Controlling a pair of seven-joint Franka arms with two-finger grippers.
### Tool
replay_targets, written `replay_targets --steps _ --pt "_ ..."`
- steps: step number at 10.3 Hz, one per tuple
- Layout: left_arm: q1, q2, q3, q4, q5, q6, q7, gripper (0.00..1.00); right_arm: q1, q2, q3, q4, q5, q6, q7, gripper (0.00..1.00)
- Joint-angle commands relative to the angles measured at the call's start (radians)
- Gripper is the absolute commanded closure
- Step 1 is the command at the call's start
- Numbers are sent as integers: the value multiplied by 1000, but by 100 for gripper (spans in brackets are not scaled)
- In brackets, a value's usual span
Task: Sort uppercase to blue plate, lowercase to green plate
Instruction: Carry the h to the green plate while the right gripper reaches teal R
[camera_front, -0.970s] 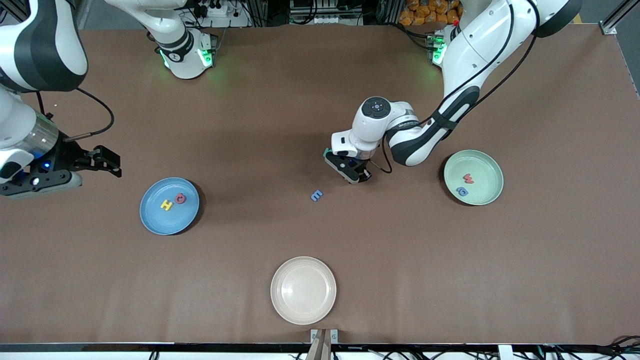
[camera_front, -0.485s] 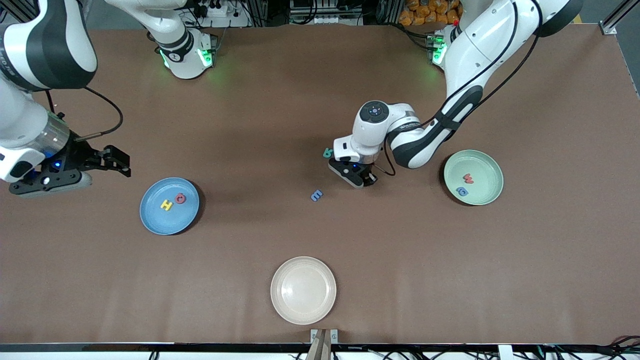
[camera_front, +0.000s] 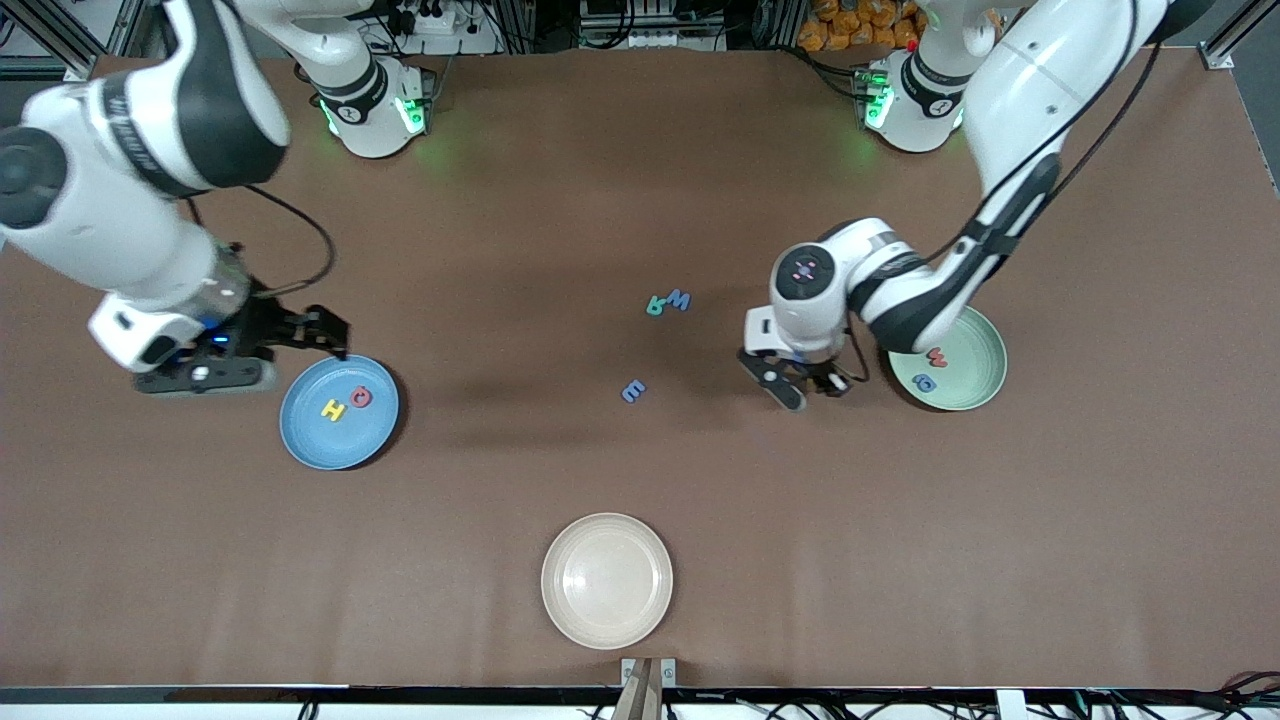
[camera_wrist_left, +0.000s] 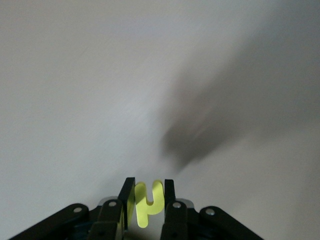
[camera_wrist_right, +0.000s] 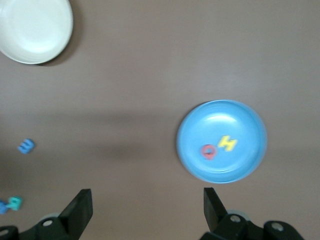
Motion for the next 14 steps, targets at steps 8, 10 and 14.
replay_targets --steps 8,10,14 --pt "356 -143 -20 -218 -167 101 271 78 272 222 102 18 -51 87 661 1" --pt "359 -147 -10 -212 -210 102 273 34 353 281 102 18 -94 165 833 1" --pt "312 -167 1 -184 -410 102 262 31 499 393 104 18 -151 254 1028 3"
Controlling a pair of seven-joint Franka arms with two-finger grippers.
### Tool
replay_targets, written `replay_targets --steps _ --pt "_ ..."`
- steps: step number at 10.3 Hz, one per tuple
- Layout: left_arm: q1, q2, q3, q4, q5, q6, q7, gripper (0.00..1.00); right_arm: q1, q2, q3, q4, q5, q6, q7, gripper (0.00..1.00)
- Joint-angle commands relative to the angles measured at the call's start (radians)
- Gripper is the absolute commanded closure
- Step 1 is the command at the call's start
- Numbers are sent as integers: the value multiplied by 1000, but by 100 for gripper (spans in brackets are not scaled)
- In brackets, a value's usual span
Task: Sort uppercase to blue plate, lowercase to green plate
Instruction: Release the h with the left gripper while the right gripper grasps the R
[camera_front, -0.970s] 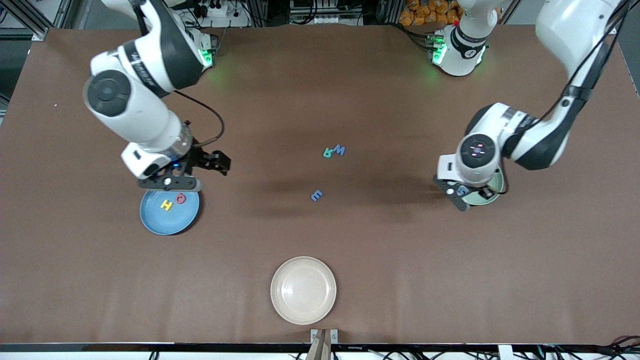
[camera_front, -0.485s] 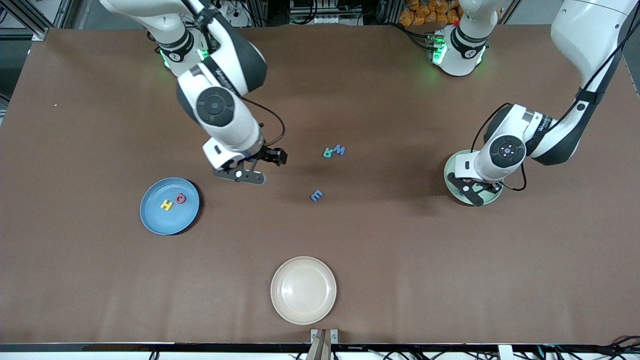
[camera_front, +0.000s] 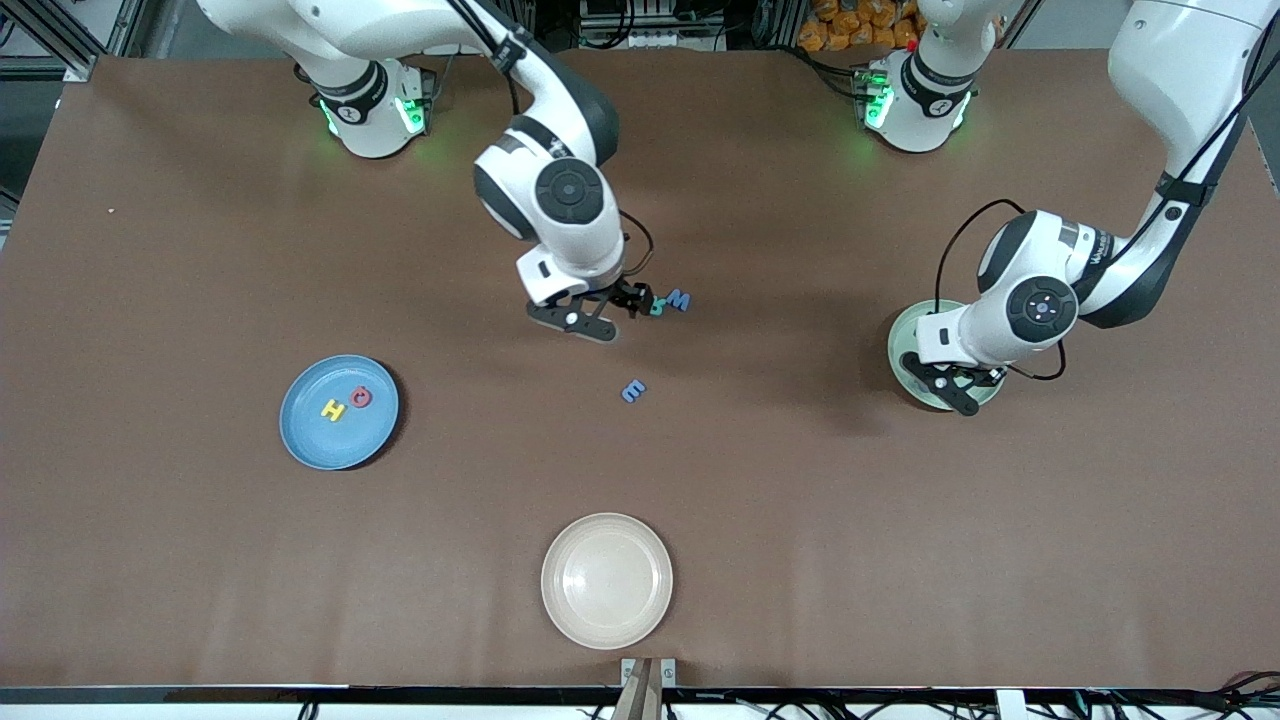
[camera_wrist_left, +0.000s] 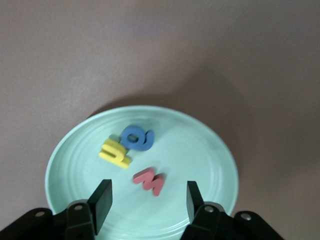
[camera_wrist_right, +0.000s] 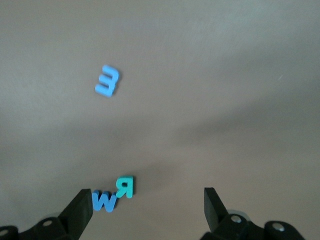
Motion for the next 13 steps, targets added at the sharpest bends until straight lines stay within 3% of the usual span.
replay_targets --steps 1,3,6,13 --pt "-67 -39 28 2 -103 1 -31 31 61 72 3 20 -70 41 124 4" --pt "-138 -52 41 16 -163 1 -123 31 69 101 3 20 -87 117 178 7" --pt "-172 -53 45 49 -169 1 -220 31 78 132 2 8 -138 175 180 23" --pt "-179 -44 35 90 -164 47 -419 31 92 195 1 4 -175 244 214 31"
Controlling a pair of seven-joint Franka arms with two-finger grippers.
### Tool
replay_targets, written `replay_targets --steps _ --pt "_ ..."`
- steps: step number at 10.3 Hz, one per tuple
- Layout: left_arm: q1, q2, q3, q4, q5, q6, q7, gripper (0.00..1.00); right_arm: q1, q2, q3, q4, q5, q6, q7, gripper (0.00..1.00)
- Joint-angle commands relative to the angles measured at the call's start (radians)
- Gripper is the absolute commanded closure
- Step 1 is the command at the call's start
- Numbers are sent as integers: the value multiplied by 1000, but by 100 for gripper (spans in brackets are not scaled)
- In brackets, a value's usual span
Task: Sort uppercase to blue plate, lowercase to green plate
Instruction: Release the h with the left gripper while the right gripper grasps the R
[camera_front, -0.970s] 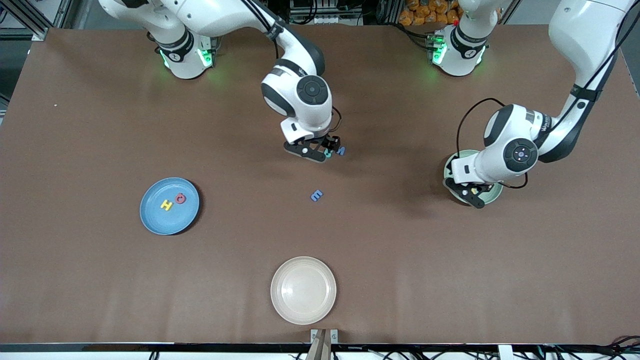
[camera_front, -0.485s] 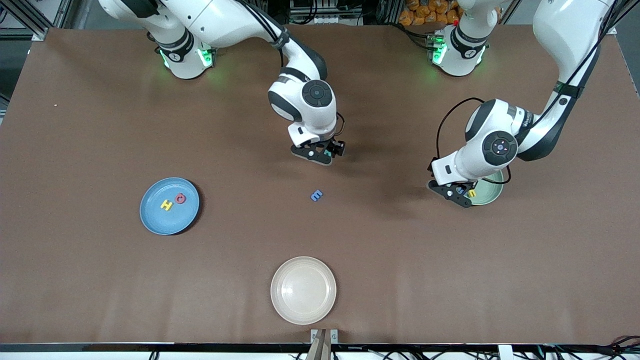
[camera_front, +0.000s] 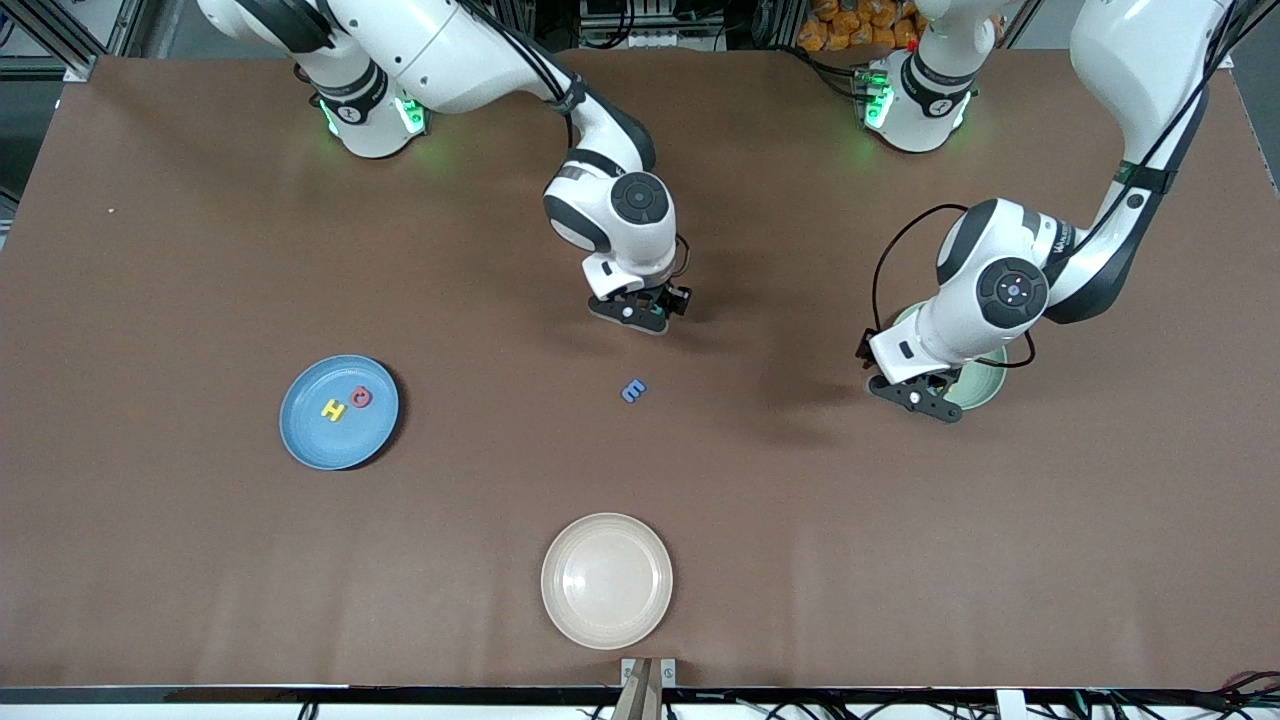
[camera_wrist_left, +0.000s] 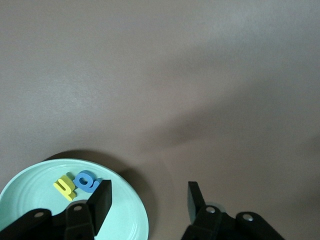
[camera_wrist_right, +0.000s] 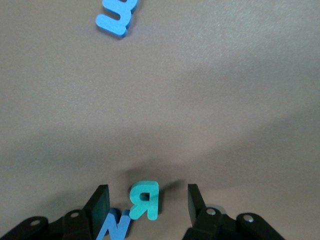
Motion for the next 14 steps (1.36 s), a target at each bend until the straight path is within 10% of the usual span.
replay_targets --steps 1,9,12,14 --pt "-13 -15 2 5 -26 4 -39 31 5 8 2 5 -29 9 35 33" --pt "-44 -9 -3 23 -26 4 -112 32 5 37 0 5 -30 38 44 46" --pt "-74 -6 -3 49 -23 4 -137 32 5 41 0 5 -32 39 41 89" --pt "-103 -5 -2 59 -17 4 -138 39 -6 33 0 5 -33 32 23 100"
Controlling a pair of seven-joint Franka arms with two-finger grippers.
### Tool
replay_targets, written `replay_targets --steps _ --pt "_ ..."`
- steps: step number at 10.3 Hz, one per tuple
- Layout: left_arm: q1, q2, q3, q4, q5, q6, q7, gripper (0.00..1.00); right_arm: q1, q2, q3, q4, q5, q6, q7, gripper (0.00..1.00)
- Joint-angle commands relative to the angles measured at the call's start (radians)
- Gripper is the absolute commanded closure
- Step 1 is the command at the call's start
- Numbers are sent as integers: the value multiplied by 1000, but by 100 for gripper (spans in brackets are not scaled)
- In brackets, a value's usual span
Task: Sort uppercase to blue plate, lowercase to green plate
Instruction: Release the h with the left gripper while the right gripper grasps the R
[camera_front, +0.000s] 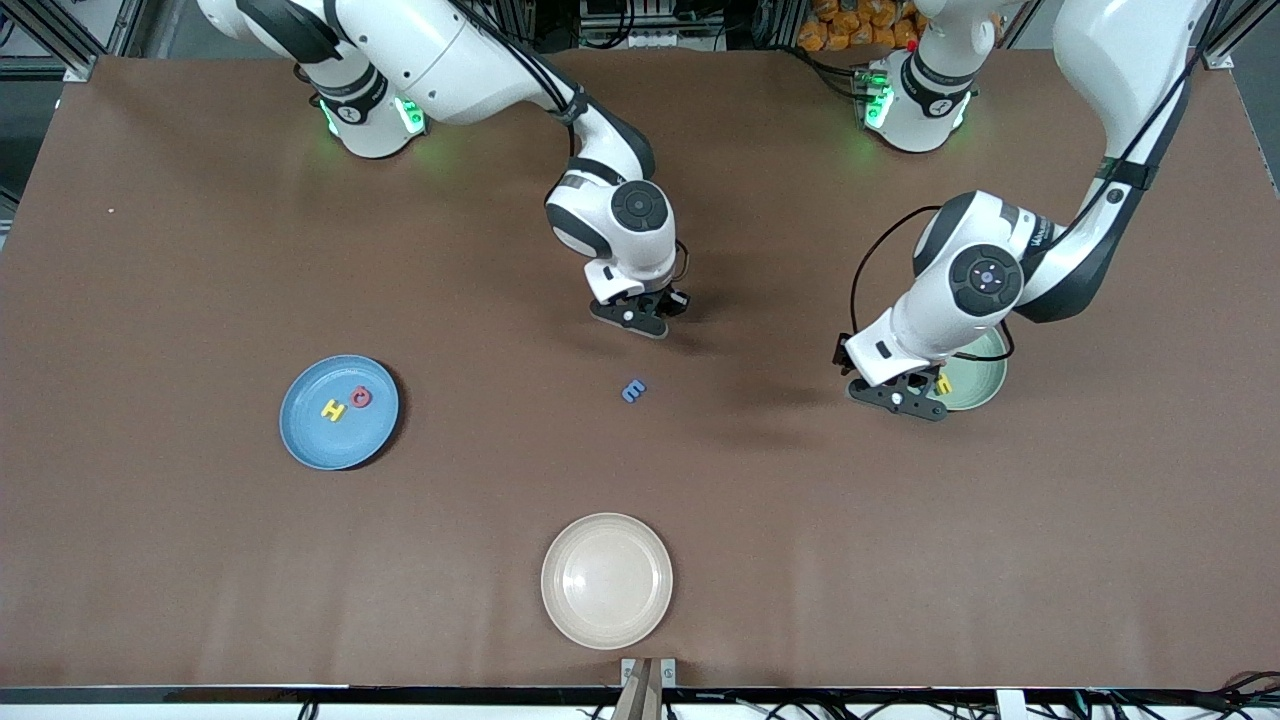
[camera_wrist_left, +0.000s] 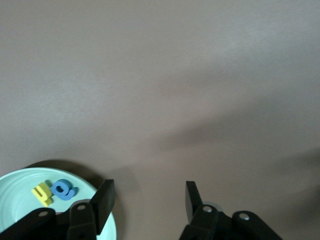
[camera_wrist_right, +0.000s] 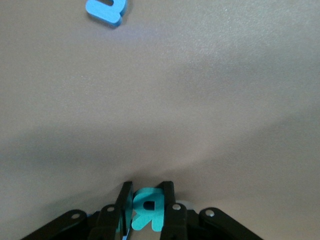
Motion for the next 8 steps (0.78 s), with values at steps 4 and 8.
replay_targets --steps 4,8 --pt "-74 10 5 59 -13 2 -34 47 -75 -80 3 3 -16 -104 -90 100" --pt "-192 72 14 110 15 49 -117 47 -225 -195 5 3 10 -221 -283 100"
